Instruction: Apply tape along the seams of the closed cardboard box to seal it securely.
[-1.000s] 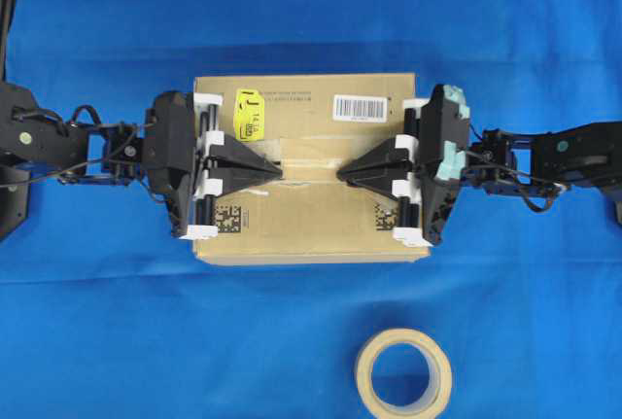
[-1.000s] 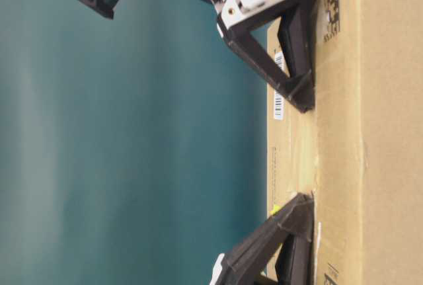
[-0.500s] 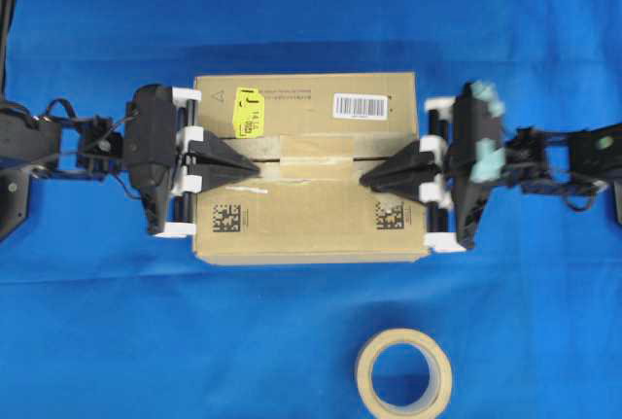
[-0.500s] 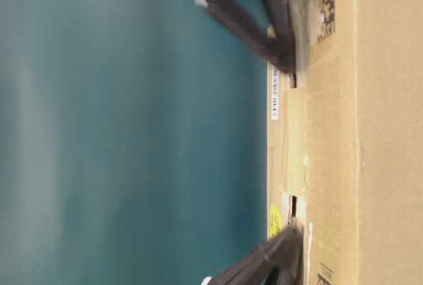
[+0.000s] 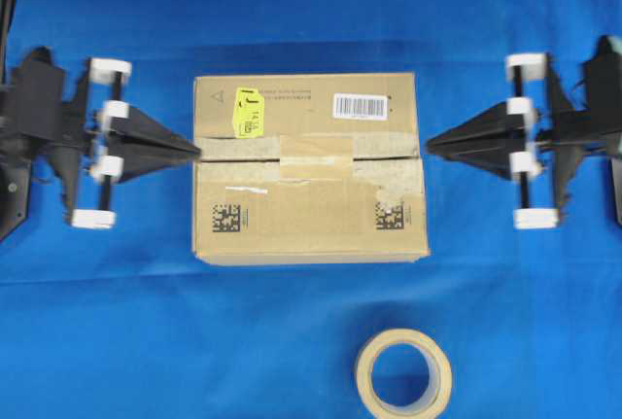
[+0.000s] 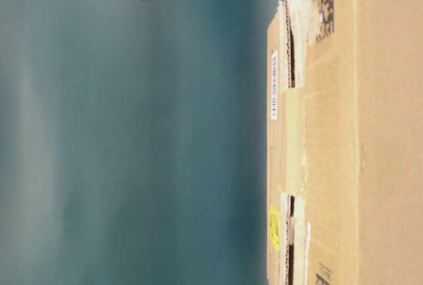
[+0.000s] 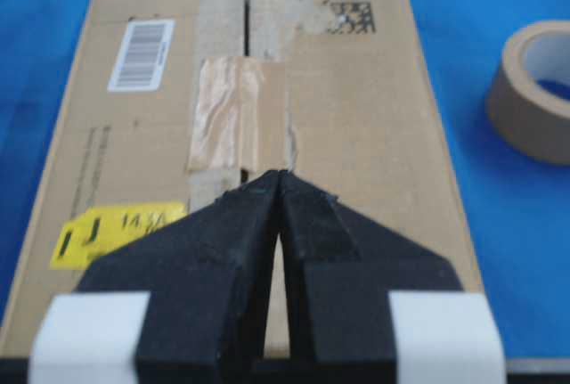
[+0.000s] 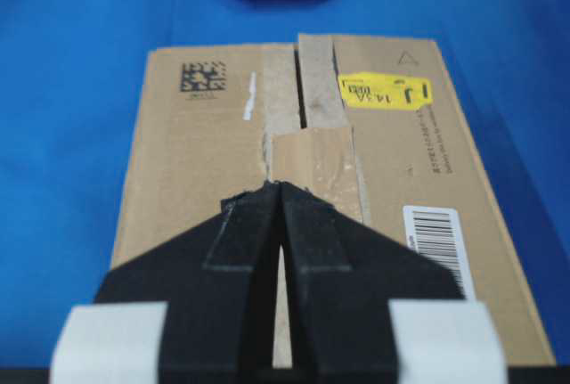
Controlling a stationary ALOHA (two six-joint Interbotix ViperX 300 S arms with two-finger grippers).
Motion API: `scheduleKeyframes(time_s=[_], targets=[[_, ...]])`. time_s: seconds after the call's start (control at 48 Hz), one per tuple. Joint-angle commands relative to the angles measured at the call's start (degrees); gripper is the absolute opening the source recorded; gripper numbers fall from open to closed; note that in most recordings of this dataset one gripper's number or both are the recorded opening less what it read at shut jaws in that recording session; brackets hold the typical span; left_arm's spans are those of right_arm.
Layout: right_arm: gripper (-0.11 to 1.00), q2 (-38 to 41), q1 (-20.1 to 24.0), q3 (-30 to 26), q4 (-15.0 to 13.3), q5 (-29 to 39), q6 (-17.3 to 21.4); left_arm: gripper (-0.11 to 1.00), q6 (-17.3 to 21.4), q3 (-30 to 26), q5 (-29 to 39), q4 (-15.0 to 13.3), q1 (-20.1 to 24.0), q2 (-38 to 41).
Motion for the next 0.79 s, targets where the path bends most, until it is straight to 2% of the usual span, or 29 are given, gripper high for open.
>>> scheduleKeyframes(time_s=[0.0, 0.146, 0.396, 0.583, 0.771], targets=[[0.0, -4.04, 0.0, 0.44, -0.09, 2.72, -0.44, 0.0, -0.09, 0.97, 0.97, 0.09, 0.09, -4.66], [0.0, -9.84, -0.09, 2.99, -0.09, 7.73, -0.79, 0.0, -0.35, 4.57, 3.43, 0.18, 0.09, -12.22], [0.0, -16.17, -0.09, 8.44, -0.09, 9.93, -0.79, 0.0, -0.44, 8.53, 9.23, 0.18, 0.09, -21.36], [0.0, -17.14, -0.18, 12.3, -0.09, 10.11, -0.7, 0.0, -0.7, 10.11, 14.59, 0.18, 0.09, -24.61], [0.0, -16.26, -0.18, 13.97, -0.09, 10.11, -0.7, 0.0, -0.7, 12.39, 15.21, 0.09, 0.18, -25.58]])
